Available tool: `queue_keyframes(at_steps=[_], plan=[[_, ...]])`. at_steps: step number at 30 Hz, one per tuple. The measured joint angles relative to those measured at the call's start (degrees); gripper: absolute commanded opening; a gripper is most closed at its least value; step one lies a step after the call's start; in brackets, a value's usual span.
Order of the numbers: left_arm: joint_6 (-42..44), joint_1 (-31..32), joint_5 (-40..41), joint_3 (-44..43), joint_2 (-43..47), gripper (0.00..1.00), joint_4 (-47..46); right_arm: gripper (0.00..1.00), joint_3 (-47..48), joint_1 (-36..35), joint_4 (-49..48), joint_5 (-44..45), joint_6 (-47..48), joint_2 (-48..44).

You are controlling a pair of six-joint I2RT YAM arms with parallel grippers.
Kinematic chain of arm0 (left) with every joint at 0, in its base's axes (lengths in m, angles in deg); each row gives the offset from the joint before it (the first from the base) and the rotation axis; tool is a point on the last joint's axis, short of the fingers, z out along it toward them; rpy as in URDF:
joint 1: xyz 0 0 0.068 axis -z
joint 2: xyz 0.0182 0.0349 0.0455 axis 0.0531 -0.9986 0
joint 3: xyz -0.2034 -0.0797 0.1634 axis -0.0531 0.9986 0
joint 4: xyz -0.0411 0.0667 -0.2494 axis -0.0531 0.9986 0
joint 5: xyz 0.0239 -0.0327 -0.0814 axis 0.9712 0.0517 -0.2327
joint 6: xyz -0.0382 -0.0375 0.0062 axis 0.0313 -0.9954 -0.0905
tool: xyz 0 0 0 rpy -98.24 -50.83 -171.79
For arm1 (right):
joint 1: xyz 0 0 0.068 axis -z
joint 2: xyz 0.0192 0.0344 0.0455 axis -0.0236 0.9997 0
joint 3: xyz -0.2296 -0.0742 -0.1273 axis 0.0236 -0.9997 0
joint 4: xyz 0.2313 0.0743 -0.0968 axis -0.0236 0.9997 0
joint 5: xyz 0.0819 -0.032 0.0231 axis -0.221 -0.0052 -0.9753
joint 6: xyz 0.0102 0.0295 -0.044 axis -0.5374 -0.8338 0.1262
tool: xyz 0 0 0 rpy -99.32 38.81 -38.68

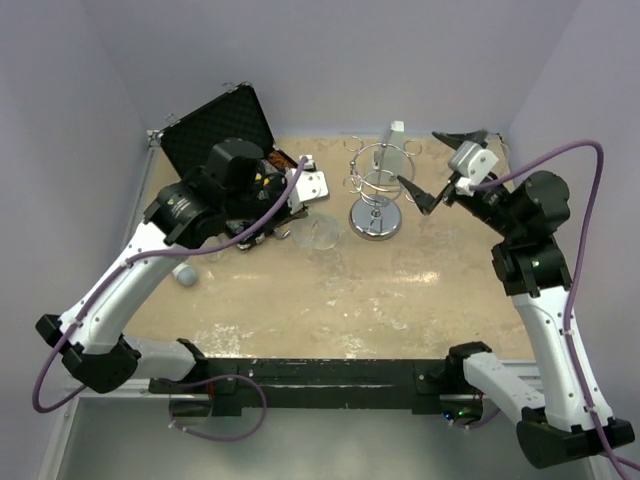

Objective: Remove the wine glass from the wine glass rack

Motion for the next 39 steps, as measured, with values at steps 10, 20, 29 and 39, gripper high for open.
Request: queue_keyframes(at_steps=[10,20,29,39], plan=[[2.6,0.0,2.0,1.2,-5.2,0.00,9.4,0.98,-3.7,-1.2,8.9,0.6,8.9,-5.0],[8.0,7.7,0.8,-0.5,-9.9,0.00,10.8,0.99,-3.3,-1.2,4.0,5.5,-2.1,-2.9],[12.5,10.2,3.0,-4.3,-21.0,0.00,12.5,0.99,2.9,0.1,0.5,14.4,-13.8,3.0],[11.9,3.3,4.2,8.3,-9.4,0.00,19.7,0.98,1.0,0.7,-0.6,15.0,-17.4,2.4]])
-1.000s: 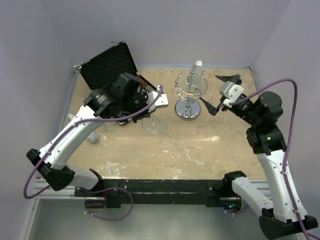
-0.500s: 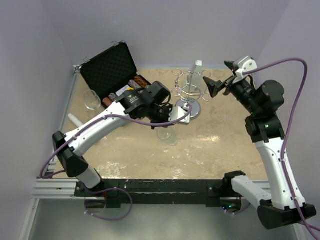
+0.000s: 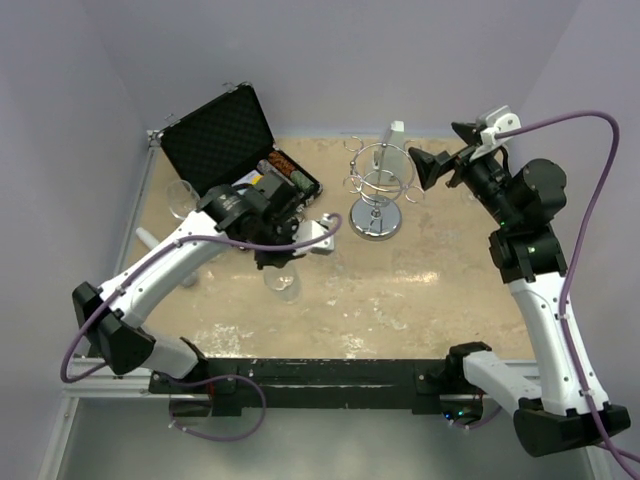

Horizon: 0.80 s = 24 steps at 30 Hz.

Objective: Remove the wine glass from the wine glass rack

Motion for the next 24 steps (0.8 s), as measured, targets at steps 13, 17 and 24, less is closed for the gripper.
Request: queue_keyframes(at_steps=[13,17,24], plan=[[-0.3,-29.8,2.5,13.7,12.7,0.00,1.6,0.98,0.0,0.0,-3.1,-1.7,-3.5,4.0],[2.0,-39.8,2.6,14.7,12.7,0.00,1.4,0.98,0.1,0.0,-3.5,-2.7,-5.0,5.4],[9.6,-54.1,1.6,17.5,13.0,0.00,1.0,0.98,2.1,0.0,-3.6,-4.0,-6.8,9.0]])
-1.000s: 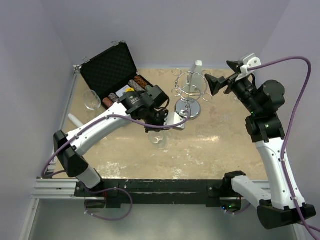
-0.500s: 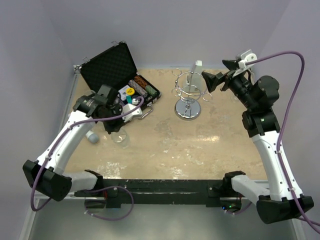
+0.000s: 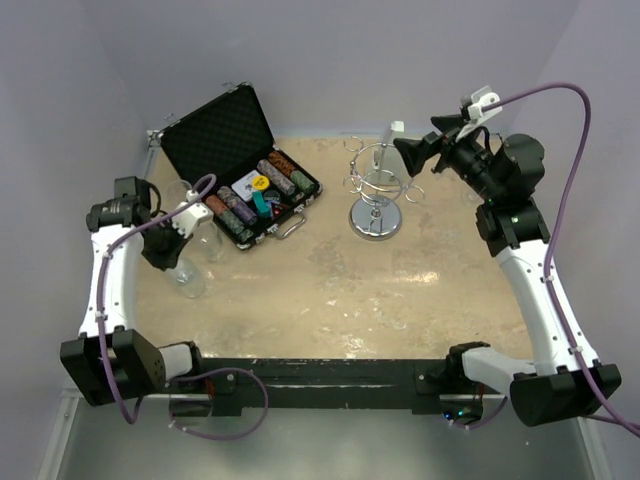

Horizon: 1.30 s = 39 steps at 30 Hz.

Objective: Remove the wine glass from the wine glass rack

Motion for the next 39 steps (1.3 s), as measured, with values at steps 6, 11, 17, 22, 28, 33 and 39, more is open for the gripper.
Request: queue_keyframes(at_steps=[6,11,17,22,28,33,39], plan=[[7.0,-11.0,-0.6,1.7,-2.1,0.00,0.6,0.98,1.6,0.0,0.0,-0.2,-0.2,0.8],[11.6,-18.4,-0.6,1.7,-4.6,0.00,-0.7,0.98,1.9,0.0,0.0,-0.3,-0.2,0.9],[12.4,-20.5,0.6,2.6,-8.3,0.00,-5.0,0.98,1.9,0.0,0.0,-0.3,-0.2,1.7],[11.3,-20.5,1.0,2.6,-10.7,0.00,-8.0,0.98,1.8,0.0,-0.2,-0.3,-0.3,2.2],[9.9,-20.5,1.3,2.6,-12.4,0.00,-10.9,0.98,1.8,0.0,-0.6,-0.3,-0.2,2.2],[8.7,-20.5,1.6,2.0,-13.8,0.15,-12.0,0.98,1.8,0.0,-0.6,-0.3,0.1,2.2],[7.3,-20.5,1.5,1.5,-14.4,0.52,-12.7,0.98,1.8,0.0,-0.4,-0.3,0.7,2.2]])
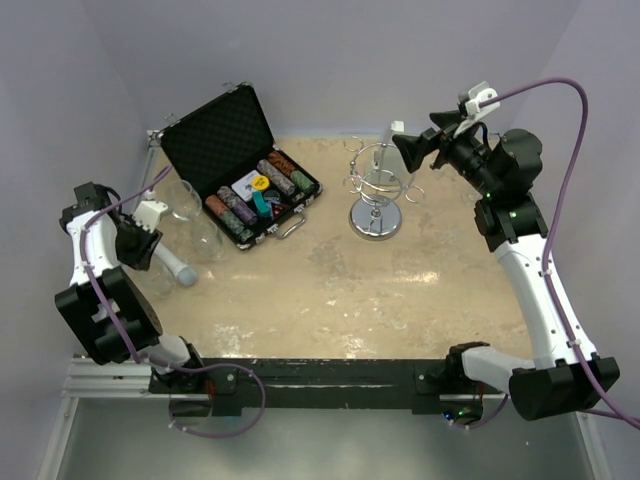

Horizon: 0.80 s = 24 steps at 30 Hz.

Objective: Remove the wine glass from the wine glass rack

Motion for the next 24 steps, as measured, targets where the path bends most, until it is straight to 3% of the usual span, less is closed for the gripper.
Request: queue_keyframes(at_steps=[10,12,14,19,24], plan=[[-1.0,0.0,-0.4,-4.0,0.3,0.67,2.2,0.99,0.1,0.0,1.0,0.0,0.7,0.8],[-1.1,0.0,-0.8,-6.0,0.7,0.76,3.3,0.99,0.8,0.0,3.5,0.2,2.0,1.5],[-1.2,0.0,-1.4,-7.9,1.2,0.98,4.8,0.98,2.0,0.0,6.2,1.2,3.1,2.1],[-3.3,0.1,-5.1,-16.9,1.6,1.00,9.5,0.99,7.5,0.0,14.0,10.8,2.1,3.9],[-10.3,3.8,-10.8,-32.4,1.4,1.00,9.7,0.98,8.5,0.0,16.3,24.2,-1.4,4.5]])
